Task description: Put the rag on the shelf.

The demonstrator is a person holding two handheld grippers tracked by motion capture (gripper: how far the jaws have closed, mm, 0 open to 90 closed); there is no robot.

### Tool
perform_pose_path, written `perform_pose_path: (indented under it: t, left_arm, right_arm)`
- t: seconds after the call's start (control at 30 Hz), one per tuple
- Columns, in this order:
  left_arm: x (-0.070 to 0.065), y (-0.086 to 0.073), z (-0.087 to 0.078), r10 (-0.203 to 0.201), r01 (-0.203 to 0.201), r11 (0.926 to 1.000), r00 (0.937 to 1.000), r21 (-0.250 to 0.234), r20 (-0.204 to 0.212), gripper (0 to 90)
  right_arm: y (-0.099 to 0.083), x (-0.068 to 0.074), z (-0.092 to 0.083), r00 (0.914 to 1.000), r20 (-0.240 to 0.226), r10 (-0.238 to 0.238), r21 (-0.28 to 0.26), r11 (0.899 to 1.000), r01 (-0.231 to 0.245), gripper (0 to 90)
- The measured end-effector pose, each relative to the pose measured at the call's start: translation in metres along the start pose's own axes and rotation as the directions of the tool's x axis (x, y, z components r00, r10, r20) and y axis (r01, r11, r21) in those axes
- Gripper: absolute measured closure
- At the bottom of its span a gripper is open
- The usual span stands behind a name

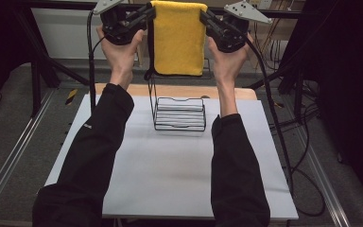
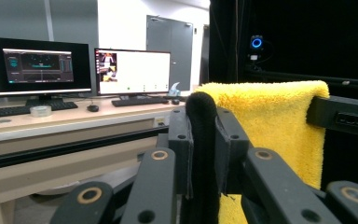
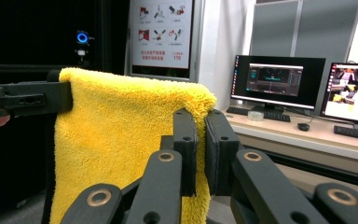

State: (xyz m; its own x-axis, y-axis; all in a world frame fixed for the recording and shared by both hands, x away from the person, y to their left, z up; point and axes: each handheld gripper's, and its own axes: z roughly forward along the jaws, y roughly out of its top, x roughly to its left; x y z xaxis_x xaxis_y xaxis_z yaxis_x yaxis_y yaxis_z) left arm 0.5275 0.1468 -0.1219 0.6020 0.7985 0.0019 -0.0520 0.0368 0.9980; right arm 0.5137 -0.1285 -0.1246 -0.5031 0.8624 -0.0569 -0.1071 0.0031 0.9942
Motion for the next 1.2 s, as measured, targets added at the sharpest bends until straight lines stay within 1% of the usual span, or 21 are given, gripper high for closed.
perform_pose_path:
  t: [0.1,0.2,0.3,0.33,0.43,0.53,0.73,0.87,0.97,1.07,1.2]
  left_arm:
    - [0.002,-0.004,0.003,0.017,-0.017,0.9998,0.9999,0.004,0.002,78.6]
    - [0.003,-0.01,0.004,0.018,-0.018,0.9997,0.9998,0.015,0.013,78.6]
    - [0.001,-0.016,0.006,0.024,-0.024,0.9993,0.9996,0.027,0.017,78.6]
    - [0.0,-0.018,0.006,0.033,-0.034,0.9988,0.9992,0.035,0.019,78.6]
    - [-0.002,-0.024,0.006,0.037,-0.038,0.9983,0.9989,0.044,0.028,78.6]
    - [-0.005,-0.03,0.005,0.036,-0.038,0.9981,0.9986,0.049,0.039,78.6]
    - [-0.008,-0.046,0.002,0.039,-0.042,0.9964,0.998,0.074,0.05,78.6]
    - [-0.008,-0.055,-0.003,0.038,-0.043,0.9956,0.9976,0.084,0.057,78.6]
    - [-0.009,-0.062,-0.007,0.034,-0.04,0.9956,0.9974,0.085,0.064,78.6]
    - [-0.01,-0.067,-0.01,0.032,-0.038,0.995,0.9971,0.093,0.07,78.5]
    - [-0.012,-0.073,-0.014,0.037,-0.045,0.9933,0.9965,0.107,0.075,78.5]
  right_arm:
    - [-0.003,-0.001,0.001,1.0,0.002,-0.004,0.012,1.0,0.004,84.5]
    - [-0.008,-0.002,0.0,0.9999,0.002,-0.017,0.024,1.0,0.017,84.5]
    - [-0.014,-0.003,-0.002,0.9999,0.003,-0.016,0.035,0.999,0.016,84.6]
    - [-0.017,-0.004,-0.003,0.9999,0.003,-0.013,0.04,0.999,0.013,84.5]
    - [-0.024,-0.005,-0.007,0.9999,0.001,-0.012,0.045,0.999,0.012,84.5]
    - [-0.029,-0.006,-0.011,0.9998,-0.004,-0.02,0.053,0.998,0.02,84.5]
    - [-0.042,-0.007,-0.018,0.9998,-0.009,-0.017,0.071,0.997,0.018,84.5]
    - [-0.051,-0.007,-0.019,0.9996,-0.021,-0.019,0.087,0.996,0.02,84.4]
    - [-0.056,-0.006,-0.019,0.9996,-0.024,-0.013,0.095,0.995,0.015,84.5]
    - [-0.061,-0.005,-0.021,0.9993,-0.031,-0.019,0.105,0.994,0.022,84.5]
    - [-0.068,-0.004,-0.022,0.9992,-0.038,-0.016,0.118,0.993,0.02,84.4]
